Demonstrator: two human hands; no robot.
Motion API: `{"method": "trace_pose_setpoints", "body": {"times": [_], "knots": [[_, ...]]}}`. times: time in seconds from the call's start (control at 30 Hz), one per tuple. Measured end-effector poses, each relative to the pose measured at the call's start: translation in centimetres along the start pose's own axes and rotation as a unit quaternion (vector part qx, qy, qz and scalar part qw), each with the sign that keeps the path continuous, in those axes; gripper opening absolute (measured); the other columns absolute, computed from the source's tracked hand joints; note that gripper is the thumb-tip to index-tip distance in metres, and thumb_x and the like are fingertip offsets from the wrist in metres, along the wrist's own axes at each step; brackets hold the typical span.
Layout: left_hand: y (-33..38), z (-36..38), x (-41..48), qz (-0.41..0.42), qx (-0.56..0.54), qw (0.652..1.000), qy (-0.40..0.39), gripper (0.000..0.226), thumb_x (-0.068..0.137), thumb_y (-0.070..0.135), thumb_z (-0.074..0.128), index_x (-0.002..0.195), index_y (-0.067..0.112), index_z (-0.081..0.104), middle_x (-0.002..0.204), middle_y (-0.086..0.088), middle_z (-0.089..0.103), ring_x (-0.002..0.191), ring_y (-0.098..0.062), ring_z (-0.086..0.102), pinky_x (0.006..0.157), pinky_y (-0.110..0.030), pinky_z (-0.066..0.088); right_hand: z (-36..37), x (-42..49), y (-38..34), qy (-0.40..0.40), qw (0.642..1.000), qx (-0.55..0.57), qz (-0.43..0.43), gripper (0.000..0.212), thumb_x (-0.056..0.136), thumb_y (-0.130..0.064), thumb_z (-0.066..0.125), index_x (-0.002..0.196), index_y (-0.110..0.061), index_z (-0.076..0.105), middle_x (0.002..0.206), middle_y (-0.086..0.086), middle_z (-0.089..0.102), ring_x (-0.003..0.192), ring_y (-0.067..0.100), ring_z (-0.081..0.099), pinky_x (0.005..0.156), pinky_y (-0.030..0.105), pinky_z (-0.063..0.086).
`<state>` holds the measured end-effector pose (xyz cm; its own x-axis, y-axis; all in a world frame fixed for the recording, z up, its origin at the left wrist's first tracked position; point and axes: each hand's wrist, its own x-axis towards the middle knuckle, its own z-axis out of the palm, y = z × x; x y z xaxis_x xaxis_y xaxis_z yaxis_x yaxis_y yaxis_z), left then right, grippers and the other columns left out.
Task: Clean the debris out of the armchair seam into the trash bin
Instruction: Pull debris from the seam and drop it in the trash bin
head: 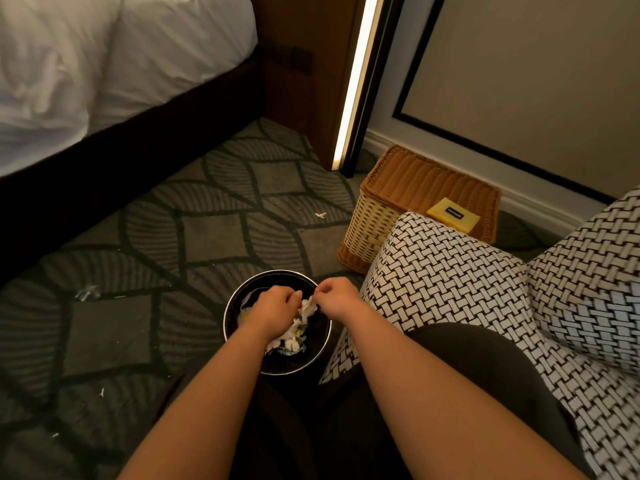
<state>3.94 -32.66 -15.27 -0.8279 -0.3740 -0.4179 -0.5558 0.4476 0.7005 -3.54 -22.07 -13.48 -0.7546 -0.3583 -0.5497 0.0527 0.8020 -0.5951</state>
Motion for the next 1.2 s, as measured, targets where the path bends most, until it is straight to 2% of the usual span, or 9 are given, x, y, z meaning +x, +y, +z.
{"method": "trace_pose_setpoints", "body": {"times": [0.13, 0.23, 0.37, 0.43, 0.57, 0.87, 1.0, 1.13, 1.2], "knots": [[1.7, 0.3, -2.2, 0.028, -0.047, 0.998, 0.009, 0.032, 0.098, 0.026, 0.039, 0.083, 0.012, 0.063, 0.076, -0.003, 0.064, 0.074, -0.018, 0.061, 0.075, -0.032, 0.048, -2.3, -2.0, -0.4, 0.013, 0.999, -0.019, -0.03, 0.02, 0.09, -0.016, 0.054, 0.105, -0.01, 0.066, 0.112, 0.009, 0.064, 0.105, 0.023, 0.058, 0.091, 0.032, 0.047], [3.5, 0.1, -3.6, 0.048, -0.095, 0.994, 0.016, 0.032, 0.097, 0.024, 0.039, 0.078, 0.013, 0.062, 0.072, -0.003, 0.064, 0.068, -0.017, 0.06, 0.075, -0.036, 0.05, -4.3, -3.6, -0.8, 0.031, 0.997, -0.033, -0.058, 0.021, 0.09, -0.014, 0.053, 0.105, -0.008, 0.066, 0.112, 0.011, 0.064, 0.106, 0.024, 0.058, 0.094, 0.034, 0.047], [7.6, -0.3, -5.5, 0.097, -0.099, 0.99, 0.016, 0.031, 0.098, 0.025, 0.037, 0.082, 0.015, 0.062, 0.078, -0.005, 0.065, 0.073, -0.018, 0.061, 0.07, -0.035, 0.049, -7.2, -5.8, -0.9, 0.05, 0.994, -0.031, -0.094, 0.021, 0.092, -0.014, 0.052, 0.106, -0.006, 0.065, 0.113, 0.011, 0.063, 0.107, 0.024, 0.057, 0.096, 0.037, 0.046], [9.8, -0.4, -6.3, 0.12, -0.1, 0.988, 0.015, 0.031, 0.099, 0.025, 0.036, 0.084, 0.015, 0.062, 0.079, -0.004, 0.065, 0.075, -0.017, 0.061, 0.066, -0.028, 0.048, -8.6, -6.8, -0.9, 0.05, 0.994, -0.015, -0.098, 0.021, 0.093, -0.015, 0.051, 0.105, -0.007, 0.065, 0.111, 0.011, 0.064, 0.104, 0.024, 0.059, 0.091, 0.036, 0.048], [14.3, 0.8, -7.9, 0.143, -0.099, 0.985, 0.0, 0.034, 0.099, 0.023, 0.034, 0.086, 0.013, 0.064, 0.083, -0.007, 0.066, 0.076, -0.019, 0.061, 0.077, -0.036, 0.052, -12.4, -9.0, 0.5, 0.075, 0.992, 0.057, -0.081, 0.022, 0.094, -0.015, 0.048, 0.109, -0.009, 0.063, 0.111, 0.01, 0.063, 0.097, 0.021, 0.061, 0.072, 0.028, 0.049], [22.0, 6.8, -11.0, 0.196, -0.088, 0.971, -0.108, 0.031, 0.097, 0.021, 0.038, 0.083, 0.011, 0.063, 0.076, -0.004, 0.064, 0.073, -0.017, 0.058, 0.079, -0.037, 0.05, -19.6, -12.9, 10.0, 0.152, 0.971, 0.184, -0.005, 0.008, 0.094, -0.02, 0.05, 0.1, -0.018, 0.056, 0.101, 0.001, 0.06, 0.081, 0.01, 0.06, 0.082, 0.031, 0.05], [25.0, 10.6, -12.7, 0.23, -0.045, 0.96, -0.156, 0.031, 0.098, 0.026, 0.037, 0.086, 0.014, 0.063, 0.085, -0.006, 0.066, 0.077, -0.017, 0.06, 0.081, -0.034, 0.05, -21.5, -13.9, 15.7, 0.178, 0.959, 0.217, 0.036, 0.016, 0.094, -0.019, 0.05, 0.105, -0.013, 0.06, 0.108, 0.003, 0.06, 0.084, 0.013, 0.062, 0.068, 0.025, 0.05], [26.8, 14.4, -13.7, 0.249, -0.02, 0.946, -0.206, 0.028, 0.097, 0.027, 0.038, 0.081, 0.022, 0.06, 0.087, -0.005, 0.067, 0.075, -0.015, 0.06, 0.069, -0.025, 0.049, -22.4, -14.5, 20.8, 0.188, 0.953, 0.227, 0.065, 0.013, 0.093, -0.021, 0.051, 0.096, -0.014, 0.062, 0.106, 0.004, 0.063, 0.089, 0.014, 0.062, 0.07, 0.027, 0.05], [27.5, 16.5, -14.0, 0.249, -0.013, 0.942, -0.225, 0.027, 0.098, 0.028, 0.037, 0.084, 0.02, 0.058, 0.085, -0.004, 0.065, 0.074, -0.013, 0.059, 0.067, -0.021, 0.047, -22.4, -15.2, 23.6, 0.216, 0.948, 0.221, 0.075, 0.015, 0.093, -0.021, 0.05, 0.092, -0.012, 0.062, 0.094, 0.008, 0.063, 0.078, 0.013, 0.059, 0.072, 0.034, 0.052]]}}
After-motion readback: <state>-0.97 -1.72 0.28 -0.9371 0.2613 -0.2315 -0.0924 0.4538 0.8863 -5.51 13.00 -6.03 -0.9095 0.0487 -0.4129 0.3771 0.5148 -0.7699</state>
